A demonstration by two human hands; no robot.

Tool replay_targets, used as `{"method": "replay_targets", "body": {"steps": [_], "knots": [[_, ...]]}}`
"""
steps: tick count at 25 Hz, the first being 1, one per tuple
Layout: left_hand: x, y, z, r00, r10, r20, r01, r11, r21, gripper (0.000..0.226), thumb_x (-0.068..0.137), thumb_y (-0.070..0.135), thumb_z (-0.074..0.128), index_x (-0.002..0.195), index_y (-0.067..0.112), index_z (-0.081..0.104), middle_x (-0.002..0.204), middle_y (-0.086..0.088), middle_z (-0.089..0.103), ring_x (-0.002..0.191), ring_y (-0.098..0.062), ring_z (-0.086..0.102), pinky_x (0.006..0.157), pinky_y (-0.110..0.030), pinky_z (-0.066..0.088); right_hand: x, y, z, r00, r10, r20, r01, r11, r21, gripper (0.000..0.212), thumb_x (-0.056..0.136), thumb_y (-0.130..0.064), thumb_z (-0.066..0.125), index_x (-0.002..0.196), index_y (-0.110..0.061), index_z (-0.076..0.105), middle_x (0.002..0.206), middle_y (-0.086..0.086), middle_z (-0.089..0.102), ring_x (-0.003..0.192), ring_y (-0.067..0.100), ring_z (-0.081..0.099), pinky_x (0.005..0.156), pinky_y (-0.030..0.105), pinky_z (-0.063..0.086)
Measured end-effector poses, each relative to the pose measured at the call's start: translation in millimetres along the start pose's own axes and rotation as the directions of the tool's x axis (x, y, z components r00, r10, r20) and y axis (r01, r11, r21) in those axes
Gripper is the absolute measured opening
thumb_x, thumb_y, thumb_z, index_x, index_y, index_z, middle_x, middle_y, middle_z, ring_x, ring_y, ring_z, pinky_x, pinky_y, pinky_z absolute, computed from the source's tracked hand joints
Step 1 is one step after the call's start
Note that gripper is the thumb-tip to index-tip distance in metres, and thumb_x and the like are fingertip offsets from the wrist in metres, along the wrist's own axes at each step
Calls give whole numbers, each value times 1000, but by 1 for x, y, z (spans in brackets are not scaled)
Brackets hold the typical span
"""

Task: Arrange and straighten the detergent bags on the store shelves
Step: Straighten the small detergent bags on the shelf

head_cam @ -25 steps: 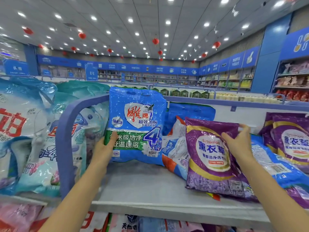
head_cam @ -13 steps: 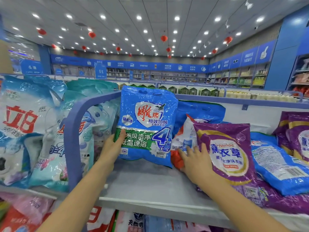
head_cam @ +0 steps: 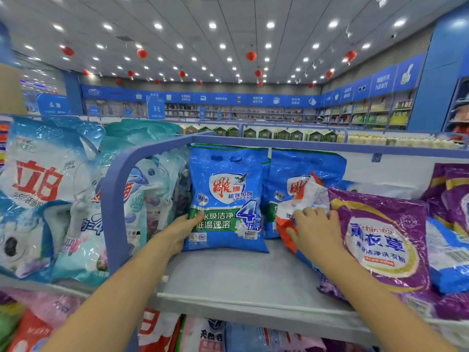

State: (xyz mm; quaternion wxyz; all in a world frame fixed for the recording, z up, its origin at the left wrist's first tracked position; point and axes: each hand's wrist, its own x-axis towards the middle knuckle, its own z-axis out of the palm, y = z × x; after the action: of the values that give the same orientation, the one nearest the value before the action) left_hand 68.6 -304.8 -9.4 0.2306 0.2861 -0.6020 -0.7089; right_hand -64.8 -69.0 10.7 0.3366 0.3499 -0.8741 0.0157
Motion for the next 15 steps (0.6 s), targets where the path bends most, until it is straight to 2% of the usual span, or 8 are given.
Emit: {"method": "replay_targets", "body": {"steps": [1,2,3,5,8,10,12,15], "knots": [[4,2,-1,1000,-20,-9,20,1000,0,17,93,16,54,108,7,56,71,-6,70,50,-14,66,48,-27,56,1,-9,-2,993,-20,-117,38,987,157,26,74,-32,73,88,-11,65,84,9,66,78,30,62,70,39,47],[8,5,-2,1000,-25,-14,25,1000,-6,19,92,11,55,110,6,56,71,-7,70,51,-16,66,48,-29,56,4,-21,-3,998,-5,-65,31,916,399,21,79,-23,67,93,-9,62,89,10,65,82,31,61,72,39,47],[11,9,-2,1000,-18,-25,17,1000,-15,21,91,8,56,112,7,55,75,-9,69,54,-18,66,49,-30,56,8,-34,-3,999,11,35,-31,782,623,23,85,-19,60,105,-8,57,99,9,62,89,29,59,78,39,47],[16,14,2,999,19,-40,-21,999,-39,20,90,6,55,110,10,55,83,-11,66,62,-21,64,53,-32,56,23,-52,6,961,20,276,-253,468,847,37,88,-20,56,122,-12,44,117,6,55,102,24,57,90,40,47],[21,13,7,992,103,-66,-109,990,-87,11,91,6,54,97,15,57,82,-9,66,65,-21,63,54,-32,56,47,-66,19,901,140,411,-428,126,895,56,88,-22,59,134,-13,28,131,8,49,112,26,55,95,44,47],[26,10,7,987,106,-123,-117,990,-83,12,90,6,52,90,16,57,76,-9,66,57,-19,62,56,-31,54,55,-74,24,851,206,484,-498,20,867,66,89,-23,59,141,-11,19,134,8,45,114,29,54,93,40,48],[33,12,9,971,100,-215,-106,994,-17,10,87,6,50,83,13,55,76,-13,63,56,-22,57,60,-30,48,59,-84,33,806,216,551,-561,-21,828,72,90,-27,57,144,-9,13,138,9,41,120,29,50,99,38,44],[40,22,19,922,133,-363,-117,991,66,20,88,20,48,71,12,56,78,-15,60,65,-26,56,55,-25,44,65,-97,45,694,191,694,-658,-222,719,73,87,-40,59,139,-7,22,133,13,49,115,31,54,99,43,44]]}}
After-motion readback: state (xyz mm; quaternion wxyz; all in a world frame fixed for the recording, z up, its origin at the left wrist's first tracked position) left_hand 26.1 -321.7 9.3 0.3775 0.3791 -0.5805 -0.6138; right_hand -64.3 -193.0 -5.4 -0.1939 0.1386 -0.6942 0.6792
